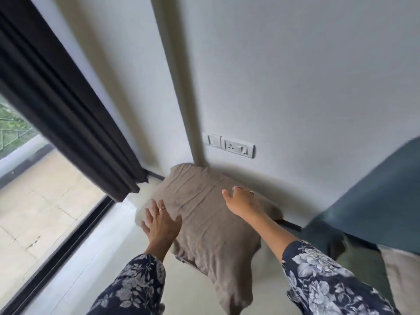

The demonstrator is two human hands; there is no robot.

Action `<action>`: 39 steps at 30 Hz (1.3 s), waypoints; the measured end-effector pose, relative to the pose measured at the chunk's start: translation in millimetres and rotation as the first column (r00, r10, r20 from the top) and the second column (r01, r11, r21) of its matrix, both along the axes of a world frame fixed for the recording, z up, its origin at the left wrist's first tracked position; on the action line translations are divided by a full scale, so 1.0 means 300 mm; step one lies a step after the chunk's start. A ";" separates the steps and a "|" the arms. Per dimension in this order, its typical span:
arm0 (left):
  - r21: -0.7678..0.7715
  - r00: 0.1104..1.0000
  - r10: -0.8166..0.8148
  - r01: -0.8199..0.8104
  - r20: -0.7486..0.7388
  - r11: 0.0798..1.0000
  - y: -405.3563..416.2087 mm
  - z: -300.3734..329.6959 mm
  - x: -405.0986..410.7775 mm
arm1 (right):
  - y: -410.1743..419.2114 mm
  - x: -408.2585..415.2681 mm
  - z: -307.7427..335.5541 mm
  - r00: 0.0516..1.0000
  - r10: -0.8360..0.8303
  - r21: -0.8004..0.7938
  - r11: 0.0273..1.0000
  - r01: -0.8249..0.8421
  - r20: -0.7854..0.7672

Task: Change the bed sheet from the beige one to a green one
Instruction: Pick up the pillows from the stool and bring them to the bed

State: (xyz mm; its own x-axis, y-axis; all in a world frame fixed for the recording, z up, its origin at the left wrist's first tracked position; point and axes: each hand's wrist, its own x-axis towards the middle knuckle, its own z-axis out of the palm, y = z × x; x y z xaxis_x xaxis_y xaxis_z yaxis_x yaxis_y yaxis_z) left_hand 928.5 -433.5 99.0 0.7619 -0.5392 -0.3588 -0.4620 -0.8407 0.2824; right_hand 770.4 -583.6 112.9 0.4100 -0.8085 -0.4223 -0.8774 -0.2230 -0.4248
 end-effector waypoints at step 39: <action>-0.088 0.112 0.619 -0.994 -0.777 0.070 0.781 0.008 0.096 | 0.170 0.742 0.015 0.935 0.250 0.445 0.829 -0.340 0.250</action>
State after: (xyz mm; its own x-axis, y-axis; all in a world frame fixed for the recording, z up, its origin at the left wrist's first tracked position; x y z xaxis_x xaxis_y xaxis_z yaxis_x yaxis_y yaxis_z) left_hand 957.3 -199.2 101.3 0.6215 0.1537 -0.7682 0.7835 -0.1239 0.6090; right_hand 993.1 -532.5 117.3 0.6990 -0.3559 -0.6203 -0.7041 -0.1908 -0.6840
